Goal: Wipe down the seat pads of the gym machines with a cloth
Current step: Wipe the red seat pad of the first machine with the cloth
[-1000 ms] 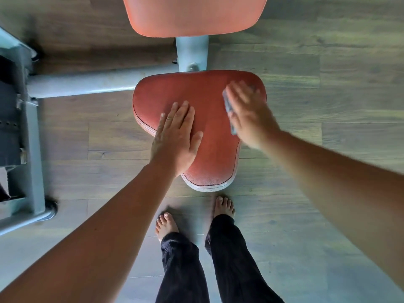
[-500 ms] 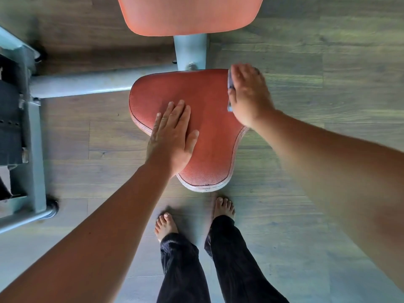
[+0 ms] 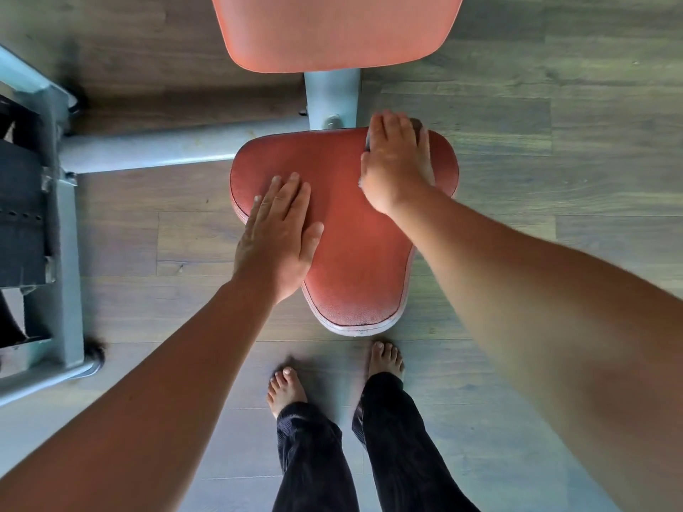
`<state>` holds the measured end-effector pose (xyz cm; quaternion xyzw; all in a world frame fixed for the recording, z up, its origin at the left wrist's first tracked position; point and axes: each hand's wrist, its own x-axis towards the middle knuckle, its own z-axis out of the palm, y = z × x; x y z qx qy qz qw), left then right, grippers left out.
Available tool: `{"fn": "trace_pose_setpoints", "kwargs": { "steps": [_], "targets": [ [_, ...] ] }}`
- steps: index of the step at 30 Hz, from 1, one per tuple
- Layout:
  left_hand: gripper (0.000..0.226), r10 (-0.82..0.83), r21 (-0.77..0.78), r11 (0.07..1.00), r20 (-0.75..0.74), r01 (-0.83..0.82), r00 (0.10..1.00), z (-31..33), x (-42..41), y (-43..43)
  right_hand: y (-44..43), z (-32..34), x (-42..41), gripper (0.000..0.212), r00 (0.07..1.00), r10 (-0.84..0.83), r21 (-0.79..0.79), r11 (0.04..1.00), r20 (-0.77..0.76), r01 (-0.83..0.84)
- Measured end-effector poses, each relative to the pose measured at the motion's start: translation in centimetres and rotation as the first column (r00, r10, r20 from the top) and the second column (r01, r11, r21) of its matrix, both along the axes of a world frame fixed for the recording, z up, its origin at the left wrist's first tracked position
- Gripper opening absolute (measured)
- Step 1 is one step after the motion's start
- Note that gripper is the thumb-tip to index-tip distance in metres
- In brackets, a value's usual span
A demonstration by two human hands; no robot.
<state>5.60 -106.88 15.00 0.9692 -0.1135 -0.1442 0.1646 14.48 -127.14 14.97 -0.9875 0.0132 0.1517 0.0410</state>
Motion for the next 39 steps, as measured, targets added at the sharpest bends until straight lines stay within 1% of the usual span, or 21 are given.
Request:
{"fn": "trace_pose_setpoints", "kwargs": {
  "steps": [1,3,5,7,9,13,14,16,18,20,21,23,25,26,27,30,32,34,36,38,39],
  "targets": [
    [0.065,0.013,0.003,1.0,-0.008,-0.013,1.0,-0.1,0.1,0.4,1.7,0.5,-1.0,0.065,1.0,0.017,0.015,1.0,-0.01,-0.017],
    [0.063,0.027,-0.002,1.0,-0.01,-0.028,1.0,-0.2,0.3,1.3,4.2,1.7,-5.4,0.064,0.979,0.203,0.09,0.975,0.034,-0.205],
    [0.063,0.041,-0.006,0.999,-0.008,-0.041,0.999,-0.2,0.4,2.1,4.2,2.1,-9.3,0.061,0.922,0.376,0.166,0.907,0.096,-0.387],
    [0.063,0.073,0.008,0.997,-0.022,-0.073,0.997,-0.1,0.4,3.0,3.3,1.6,-7.7,0.058,0.878,0.471,0.172,0.861,0.09,-0.479],
    [0.063,0.096,0.024,0.995,-0.032,-0.095,0.995,-0.1,0.3,3.9,4.2,0.7,-3.2,0.059,0.899,0.434,0.124,0.89,0.064,-0.438],
    [0.065,0.134,0.044,0.99,-0.032,-0.132,0.99,-0.4,0.1,5.2,10.6,0.0,2.9,0.065,0.975,0.217,0.111,0.971,-0.046,-0.211],
    [0.066,0.145,0.042,0.989,-0.035,-0.143,0.989,-0.5,0.0,5.4,12.2,0.3,2.6,0.066,0.972,0.228,0.124,0.967,-0.051,-0.221],
    [0.069,0.173,0.03,0.985,-0.051,-0.172,0.984,-0.6,-0.2,5.4,13.1,0.6,0.5,0.064,0.938,0.347,0.155,0.928,-0.019,-0.34],
    [0.07,0.201,0.023,0.98,-0.054,-0.2,0.978,-0.6,-0.4,5.1,11.0,0.8,-2.6,0.06,0.869,0.485,0.149,0.856,0.096,-0.495],
    [0.069,0.209,0.02,0.978,-0.045,-0.208,0.977,-0.3,-0.5,4.8,6.4,0.8,-4.0,0.057,0.832,0.537,0.131,0.823,0.139,-0.553],
    [0.068,0.202,0.023,0.979,-0.043,-0.202,0.978,-0.2,-0.6,4.6,3.6,0.6,-3.8,0.056,0.855,0.501,0.113,0.85,0.132,-0.515],
    [0.067,0.156,0.033,0.987,-0.059,-0.154,0.986,0.0,-0.6,3.8,-0.8,0.6,-2.6,0.058,0.942,0.325,0.066,0.941,0.086,-0.331],
    [0.065,0.118,0.024,0.993,-0.069,-0.117,0.991,0.0,-0.8,2.8,-0.3,1.0,-2.9,0.062,0.992,0.125,0.028,0.992,0.032,-0.126],
    [0.065,0.118,0.014,0.993,-0.069,-0.118,0.991,0.0,-0.9,2.5,1.5,1.3,-4.2,0.063,0.996,0.086,0.01,0.996,0.038,-0.087],
    [0.065,0.128,0.005,0.992,-0.071,-0.128,0.989,0.0,-1.0,2.2,3.5,1.8,-6.3,0.063,0.994,0.098,0.019,0.995,0.049,-0.099],
    [0.065,0.15,-0.026,0.988,-0.086,-0.152,0.985,0.1,-1.1,2.3,6.1,3.0,-13.4,0.061,0.947,0.308,0.142,0.937,0.086,-0.318],
    [0.063,0.126,-0.031,0.991,-0.075,-0.128,0.989,0.1,-0.9,2.7,5.2,2.7,-12.0,0.06,0.908,0.408,0.161,0.894,0.095,-0.419],
    [0.063,0.096,-0.031,0.995,-0.062,-0.098,0.994,-0.1,-0.8,3.2,5.6,1.9,-7.3,0.06,0.913,0.401,0.126,0.905,0.073,-0.407],
    [0.062,0.099,-0.025,0.995,-0.056,-0.101,0.993,-0.1,-0.9,3.4,7.1,1.4,-3.4,0.061,0.946,0.322,0.1,0.941,0.019,-0.323],
    [0.062,0.112,-0.019,0.993,-0.05,-0.113,0.992,-0.2,-1.0,3.6,8.2,1.3,-3.9,0.062,0.96,0.279,0.093,0.956,0.018,-0.279],
    [0.062,0.119,-0.022,0.993,-0.047,-0.12,0.992,-0.2,-1.0,3.7,8.3,1.8,-5.7,0.061,0.951,0.304,0.092,0.947,0.052,-0.308]
  ]
}}
